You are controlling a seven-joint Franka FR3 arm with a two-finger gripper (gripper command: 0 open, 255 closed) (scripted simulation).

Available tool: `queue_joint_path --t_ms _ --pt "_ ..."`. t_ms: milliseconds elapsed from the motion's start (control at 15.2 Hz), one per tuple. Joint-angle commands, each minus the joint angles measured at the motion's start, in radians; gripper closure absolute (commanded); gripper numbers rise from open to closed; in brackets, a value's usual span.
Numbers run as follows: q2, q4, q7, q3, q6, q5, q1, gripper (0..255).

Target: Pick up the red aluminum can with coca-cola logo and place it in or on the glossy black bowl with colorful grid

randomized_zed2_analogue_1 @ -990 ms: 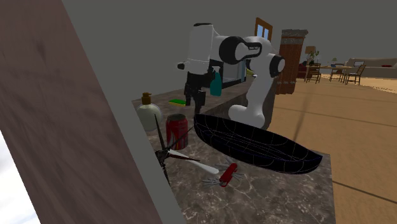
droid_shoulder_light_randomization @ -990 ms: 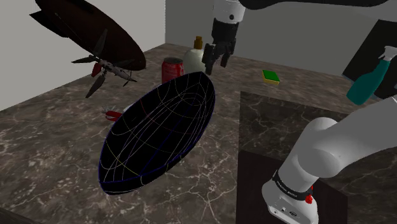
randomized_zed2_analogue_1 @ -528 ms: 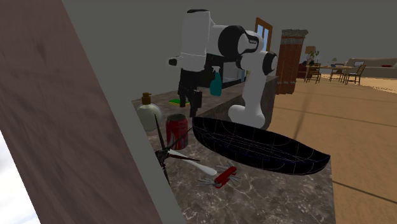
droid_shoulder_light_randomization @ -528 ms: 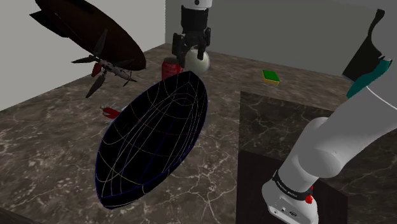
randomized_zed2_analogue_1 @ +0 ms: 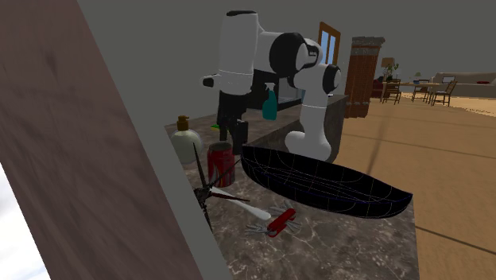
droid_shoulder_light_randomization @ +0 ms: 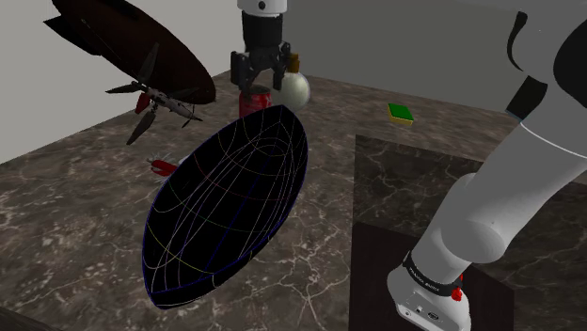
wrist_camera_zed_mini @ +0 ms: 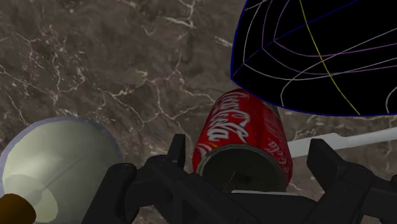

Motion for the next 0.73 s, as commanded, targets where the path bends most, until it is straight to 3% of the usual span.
queue_joint_path --t_ms 0,594,660 --pt "-0.006 -0.035 -0.001 -0.003 0.030 0.002 -0.001 0" --pt "-0.011 -0.061 -0.002 -0.005 0.052 0.003 -0.002 0" --pt "-0.011 -0.061 -0.002 -0.005 0.052 0.003 -0.002 255"
